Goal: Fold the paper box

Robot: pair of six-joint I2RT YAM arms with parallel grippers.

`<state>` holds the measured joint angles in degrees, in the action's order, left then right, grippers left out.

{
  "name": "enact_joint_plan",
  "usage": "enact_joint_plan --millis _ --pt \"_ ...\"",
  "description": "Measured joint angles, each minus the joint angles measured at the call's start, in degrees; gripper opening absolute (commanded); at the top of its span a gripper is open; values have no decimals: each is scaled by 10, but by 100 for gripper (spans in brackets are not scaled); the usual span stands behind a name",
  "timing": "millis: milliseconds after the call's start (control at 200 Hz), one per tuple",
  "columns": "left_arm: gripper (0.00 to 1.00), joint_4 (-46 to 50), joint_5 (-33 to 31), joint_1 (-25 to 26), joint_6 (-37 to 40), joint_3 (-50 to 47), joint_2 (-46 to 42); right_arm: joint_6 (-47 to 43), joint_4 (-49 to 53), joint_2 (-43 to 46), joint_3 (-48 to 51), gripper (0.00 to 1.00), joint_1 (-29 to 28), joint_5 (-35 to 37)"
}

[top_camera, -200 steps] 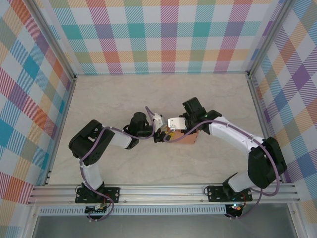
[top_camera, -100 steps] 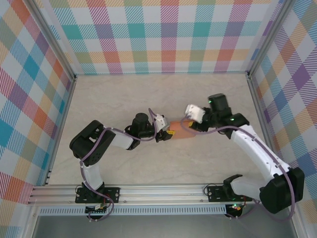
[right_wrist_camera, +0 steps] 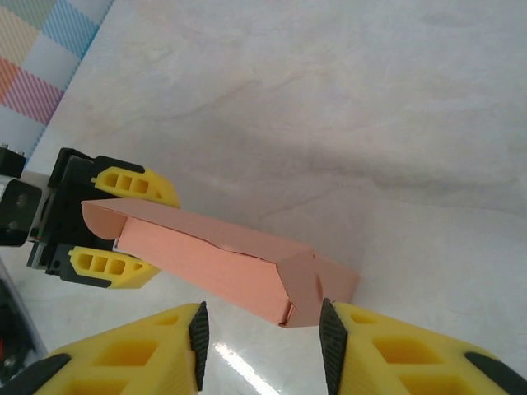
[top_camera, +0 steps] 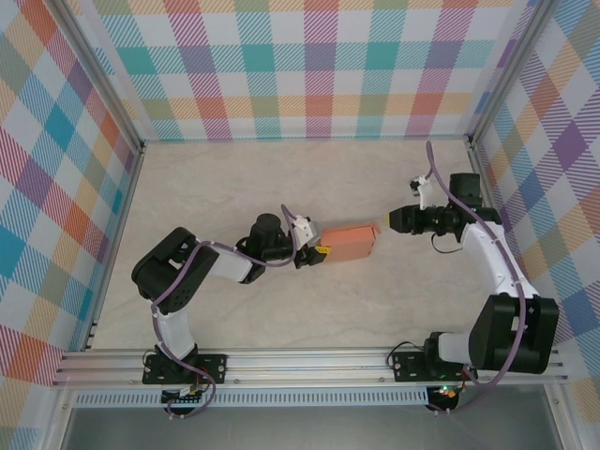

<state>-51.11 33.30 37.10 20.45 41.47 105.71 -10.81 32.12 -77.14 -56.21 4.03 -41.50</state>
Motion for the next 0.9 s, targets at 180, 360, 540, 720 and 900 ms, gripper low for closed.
enact_joint_plan --millis 180,360,540,720,900 --pt "48 -1 0 0 0 0 0 12 -2 -32 0 49 0 -4" --pt "48 -3 1 0 -1 0 7 59 -28 -58 3 54 0 -36" --pt "48 -3 2 0 -1 0 13 93 -36 -76 6 51 0 -60" --pt "48 -15 2 0 -1 1 19 105 -35 -102 6 49 -2 -81" --pt "48 -14 3 0 0 3 21 106 -30 -105 6 49 -7 -91"
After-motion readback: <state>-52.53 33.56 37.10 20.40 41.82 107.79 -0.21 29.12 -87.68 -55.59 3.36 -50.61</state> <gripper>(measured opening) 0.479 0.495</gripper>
